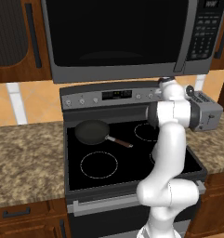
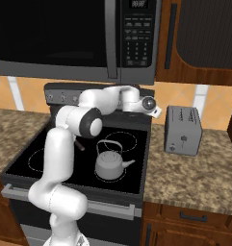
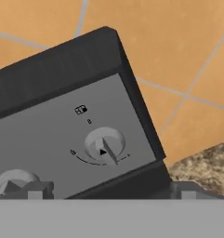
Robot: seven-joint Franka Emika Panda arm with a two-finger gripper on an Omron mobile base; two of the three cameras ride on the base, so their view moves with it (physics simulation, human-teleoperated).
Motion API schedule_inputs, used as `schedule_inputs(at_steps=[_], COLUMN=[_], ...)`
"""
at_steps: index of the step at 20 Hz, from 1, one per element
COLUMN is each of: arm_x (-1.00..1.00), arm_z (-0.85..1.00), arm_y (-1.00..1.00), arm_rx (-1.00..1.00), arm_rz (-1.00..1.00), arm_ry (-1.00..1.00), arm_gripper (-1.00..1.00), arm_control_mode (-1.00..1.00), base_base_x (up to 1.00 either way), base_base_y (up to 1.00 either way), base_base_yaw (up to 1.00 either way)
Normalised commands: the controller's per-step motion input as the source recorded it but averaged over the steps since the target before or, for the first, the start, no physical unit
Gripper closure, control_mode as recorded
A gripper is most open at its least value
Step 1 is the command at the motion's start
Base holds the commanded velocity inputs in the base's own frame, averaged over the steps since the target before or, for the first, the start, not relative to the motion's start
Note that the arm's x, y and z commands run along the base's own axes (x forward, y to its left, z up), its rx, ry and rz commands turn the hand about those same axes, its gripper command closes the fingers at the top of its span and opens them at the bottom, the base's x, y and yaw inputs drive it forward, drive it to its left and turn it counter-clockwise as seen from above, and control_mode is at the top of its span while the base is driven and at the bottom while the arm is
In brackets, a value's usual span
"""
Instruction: Pick the kettle from the counter and place it on a stove burner. Then turn the burner on.
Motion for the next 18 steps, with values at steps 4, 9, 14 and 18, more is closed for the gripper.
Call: schedule_inputs(at_steps=[4,9,14,18], arm_x=[0.21,0.28,0.1,0.09], arm_z=[-0.02,0.0,0.0,0.0], arm_y=[0.1,0.0,-0.13,-0.08], arm_rx=[-0.03,0.0,0.0,0.0], arm_rz=[0.0,0.0,0.01,0.0], arm_ry=[-0.04,-0.01,-0.02,-0.01], arm_gripper=[-1.0,-1.0,-1.0,-1.0], arm_control_mode=[-1.0,-1.0,-1.0,-1.0], base_base_x=[0.0,0.0,0.0,0.0], base_base_y=[0.0,0.0,0.0,0.0], base_base_yaw=[0.0,0.0,0.0,0.0])
